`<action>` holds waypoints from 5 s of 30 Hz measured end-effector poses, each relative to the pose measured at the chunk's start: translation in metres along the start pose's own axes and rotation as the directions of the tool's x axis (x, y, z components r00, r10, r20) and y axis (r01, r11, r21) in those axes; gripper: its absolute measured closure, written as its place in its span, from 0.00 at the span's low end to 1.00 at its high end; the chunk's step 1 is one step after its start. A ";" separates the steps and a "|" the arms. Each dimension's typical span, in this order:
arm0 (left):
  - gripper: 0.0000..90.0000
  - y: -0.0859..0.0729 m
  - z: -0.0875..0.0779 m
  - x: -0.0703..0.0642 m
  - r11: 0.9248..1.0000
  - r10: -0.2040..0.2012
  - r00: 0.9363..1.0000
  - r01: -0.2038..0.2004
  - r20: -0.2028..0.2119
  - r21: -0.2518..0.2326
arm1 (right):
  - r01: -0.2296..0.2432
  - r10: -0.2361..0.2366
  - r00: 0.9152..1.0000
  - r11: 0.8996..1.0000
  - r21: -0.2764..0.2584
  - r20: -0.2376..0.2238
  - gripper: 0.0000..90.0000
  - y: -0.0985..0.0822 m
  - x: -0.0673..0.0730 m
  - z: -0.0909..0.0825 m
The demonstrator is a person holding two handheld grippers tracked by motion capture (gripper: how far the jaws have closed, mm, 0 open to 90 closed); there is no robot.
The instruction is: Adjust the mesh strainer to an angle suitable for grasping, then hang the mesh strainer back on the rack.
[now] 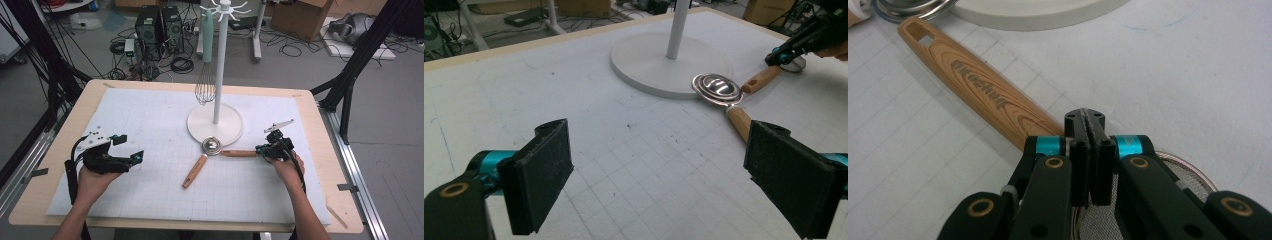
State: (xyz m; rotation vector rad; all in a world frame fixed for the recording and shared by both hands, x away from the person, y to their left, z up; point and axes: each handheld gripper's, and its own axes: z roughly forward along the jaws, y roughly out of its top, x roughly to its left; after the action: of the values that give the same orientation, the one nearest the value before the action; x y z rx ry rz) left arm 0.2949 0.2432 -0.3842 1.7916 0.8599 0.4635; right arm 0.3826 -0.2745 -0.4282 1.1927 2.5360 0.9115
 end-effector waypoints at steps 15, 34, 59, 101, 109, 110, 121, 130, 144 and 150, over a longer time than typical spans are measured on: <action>0.14 0.001 -0.001 -0.001 1.000 0.003 1.000 -0.003 -0.001 -0.003 | -0.041 0.041 0.999 0.999 -0.004 0.011 0.99 -0.013 0.013 -0.008; 0.14 0.000 0.001 -0.002 1.000 -0.002 1.000 0.002 0.005 -0.001 | 0.040 -0.045 0.998 0.994 -0.104 -0.047 0.79 -0.005 0.018 -0.029; 0.14 -0.001 0.002 -0.001 1.000 -0.001 1.000 0.001 0.012 0.005 | 0.251 -0.250 0.952 0.968 -0.016 -0.178 0.58 0.035 0.042 0.024; 0.14 -0.001 0.001 0.001 1.000 0.002 1.000 -0.002 0.013 0.001 | 0.287 -0.302 0.922 0.953 -0.096 -0.243 0.76 0.042 0.039 0.011; 0.14 -0.003 0.002 0.003 1.000 -0.011 1.000 0.011 0.014 0.003 | 0.267 -0.293 0.921 0.955 -0.133 -0.257 0.76 0.042 0.039 0.003; 0.14 -0.003 0.002 0.004 1.000 -0.008 1.000 0.008 0.015 0.004 | 0.263 -0.291 0.922 0.955 -0.136 -0.257 0.76 0.042 0.039 0.002; 0.14 -0.002 0.000 0.003 1.000 -0.005 1.000 0.005 0.012 -0.001 | 0.240 -0.285 0.921 0.953 -0.187 -0.267 0.76 0.044 0.038 -0.013; 0.14 -0.001 -0.001 0.002 1.000 -0.005 1.000 0.005 0.015 -0.004 | 0.227 -0.287 0.917 0.947 -0.228 -0.276 0.76 0.044 0.038 -0.021; 0.14 -0.001 0.001 0.000 1.000 0.003 0.999 -0.003 0.036 -0.006 | 0.209 -0.292 0.912 0.935 -0.287 -0.287 0.76 0.042 0.041 -0.033; 0.15 0.000 0.003 -0.002 1.000 0.008 0.999 -0.008 0.042 0.000 | 0.201 -0.296 0.908 0.929 -0.311 -0.297 0.76 0.043 0.043 -0.036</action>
State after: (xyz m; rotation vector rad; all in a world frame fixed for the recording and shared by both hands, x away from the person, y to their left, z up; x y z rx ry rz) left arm 0.2952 0.2397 -0.3853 1.7999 0.8240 0.4300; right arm 0.3666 -0.2375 -0.3702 0.6521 2.6136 1.4466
